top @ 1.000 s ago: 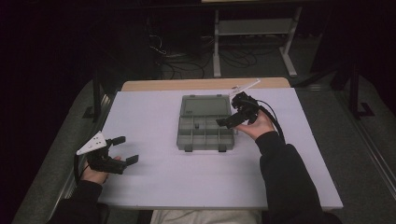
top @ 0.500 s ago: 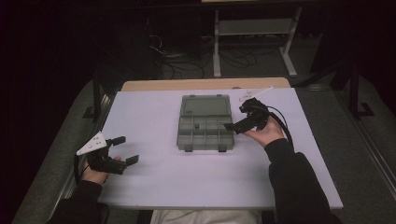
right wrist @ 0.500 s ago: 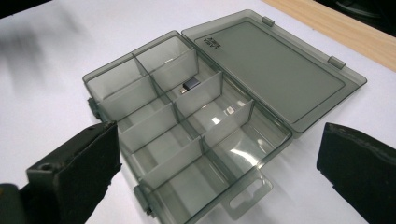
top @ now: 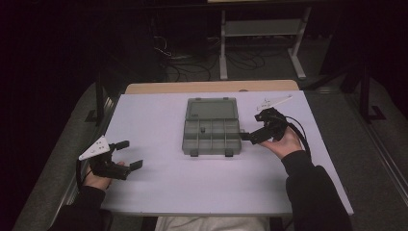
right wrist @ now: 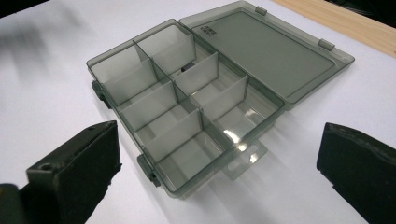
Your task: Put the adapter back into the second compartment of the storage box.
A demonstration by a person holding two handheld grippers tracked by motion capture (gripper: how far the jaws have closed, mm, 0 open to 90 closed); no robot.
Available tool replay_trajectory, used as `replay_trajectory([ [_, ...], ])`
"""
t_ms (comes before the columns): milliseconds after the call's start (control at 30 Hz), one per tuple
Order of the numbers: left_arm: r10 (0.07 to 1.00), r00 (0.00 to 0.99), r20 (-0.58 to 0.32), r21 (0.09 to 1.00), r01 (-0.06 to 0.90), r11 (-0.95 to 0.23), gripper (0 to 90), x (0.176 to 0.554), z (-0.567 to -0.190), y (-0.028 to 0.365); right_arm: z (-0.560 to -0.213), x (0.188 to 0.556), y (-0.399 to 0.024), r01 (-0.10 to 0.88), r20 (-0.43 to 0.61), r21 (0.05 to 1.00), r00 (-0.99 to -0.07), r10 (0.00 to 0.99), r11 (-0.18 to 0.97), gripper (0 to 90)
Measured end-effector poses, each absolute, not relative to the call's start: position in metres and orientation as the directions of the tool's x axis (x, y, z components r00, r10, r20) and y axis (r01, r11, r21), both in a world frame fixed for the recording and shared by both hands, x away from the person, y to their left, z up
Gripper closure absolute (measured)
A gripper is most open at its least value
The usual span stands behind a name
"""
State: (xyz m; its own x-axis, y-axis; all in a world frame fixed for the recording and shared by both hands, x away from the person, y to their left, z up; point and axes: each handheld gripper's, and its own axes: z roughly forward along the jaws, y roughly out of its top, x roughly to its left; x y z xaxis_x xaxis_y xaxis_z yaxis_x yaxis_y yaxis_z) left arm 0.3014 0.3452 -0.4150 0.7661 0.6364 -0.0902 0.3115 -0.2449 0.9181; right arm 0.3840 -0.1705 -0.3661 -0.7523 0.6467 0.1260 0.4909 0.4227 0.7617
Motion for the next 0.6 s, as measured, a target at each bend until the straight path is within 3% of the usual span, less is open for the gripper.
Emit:
replay_trajectory([
  [600,0.636,0.767,-0.089,0.918,0.310,-0.246,0.0,0.301,-0.415,0.345,-0.377,0.365,-0.192,0.506,0.151,0.772,-0.733,0.664,0.384,0.0],
])
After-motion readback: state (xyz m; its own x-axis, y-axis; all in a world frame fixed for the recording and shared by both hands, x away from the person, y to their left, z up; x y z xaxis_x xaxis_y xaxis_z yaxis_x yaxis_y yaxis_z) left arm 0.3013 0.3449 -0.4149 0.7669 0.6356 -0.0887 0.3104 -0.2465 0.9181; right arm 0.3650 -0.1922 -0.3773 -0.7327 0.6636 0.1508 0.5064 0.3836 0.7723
